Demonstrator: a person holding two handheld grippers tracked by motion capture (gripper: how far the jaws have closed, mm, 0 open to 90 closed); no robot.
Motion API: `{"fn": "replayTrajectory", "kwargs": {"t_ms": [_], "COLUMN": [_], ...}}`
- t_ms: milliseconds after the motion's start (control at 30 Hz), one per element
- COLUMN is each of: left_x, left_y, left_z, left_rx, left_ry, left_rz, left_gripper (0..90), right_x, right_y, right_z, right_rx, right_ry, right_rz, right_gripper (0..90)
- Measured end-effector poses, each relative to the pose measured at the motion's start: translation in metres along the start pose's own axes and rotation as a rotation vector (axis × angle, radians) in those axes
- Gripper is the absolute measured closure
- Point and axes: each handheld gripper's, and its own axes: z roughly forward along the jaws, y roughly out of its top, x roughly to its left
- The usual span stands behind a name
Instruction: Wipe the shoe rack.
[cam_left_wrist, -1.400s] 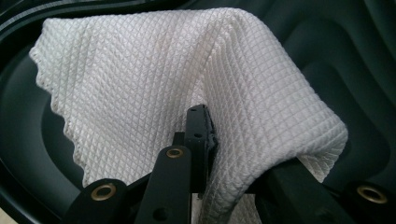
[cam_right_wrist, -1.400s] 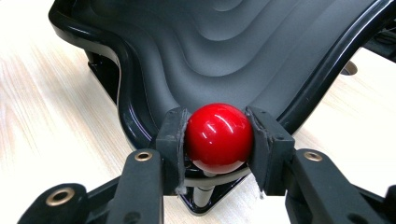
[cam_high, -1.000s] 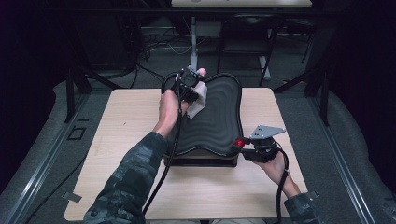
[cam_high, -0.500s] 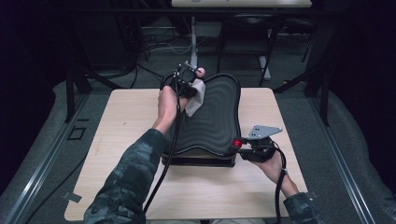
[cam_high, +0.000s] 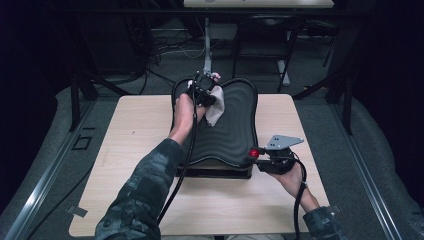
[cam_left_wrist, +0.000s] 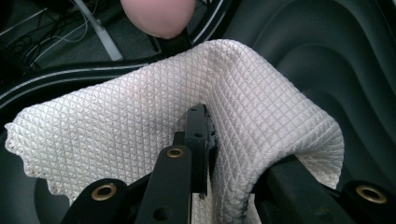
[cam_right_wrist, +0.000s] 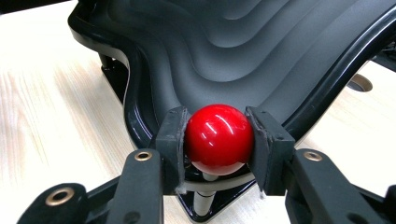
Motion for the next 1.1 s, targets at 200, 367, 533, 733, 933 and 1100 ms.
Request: {"fn": "replayTrajectory", "kwargs": {"t_ms": [200,367,533,733,933,1100], "left_x": [-0.008,-0.015,-0.022,-0.032,-0.041,-0.047], "left_y": [-0.011,-0.022,-0.033,-0.047,-0.059,-0.072], "left_z": [-0.004,-0.006,-0.010,-0.013,-0.017,-0.020], "left_rx": [0.020,0.022,0.030,0.032,0.028,0.034], "left_ry": [-0.003,-0.019,-0.059,-0.089,-0.109,-0.151], "left_rz": [-0.002,0.006,0.015,0.041,0.053,0.050], "left_gripper": [80.9,81.1,82.1,82.2,82.1,82.4], "right_x": [0.000,0.000,0.000,0.001,0.001,0.001], "right_y": [-0.001,-0.001,-0.001,-0.001,-0.001,-0.001], "right_z": [0.000,0.000,0.000,0.000,0.000,0.000], "right_rx": [-0.001,-0.005,-0.012,-0.011,-0.012,-0.012], "right_ry": [-0.003,-0.001,0.002,0.002,0.000,-0.002], "right_rz": [0.001,0.008,0.011,0.014,0.013,0.014], "right_gripper": [59.8,59.8,59.8,59.8,59.8,59.8]}}
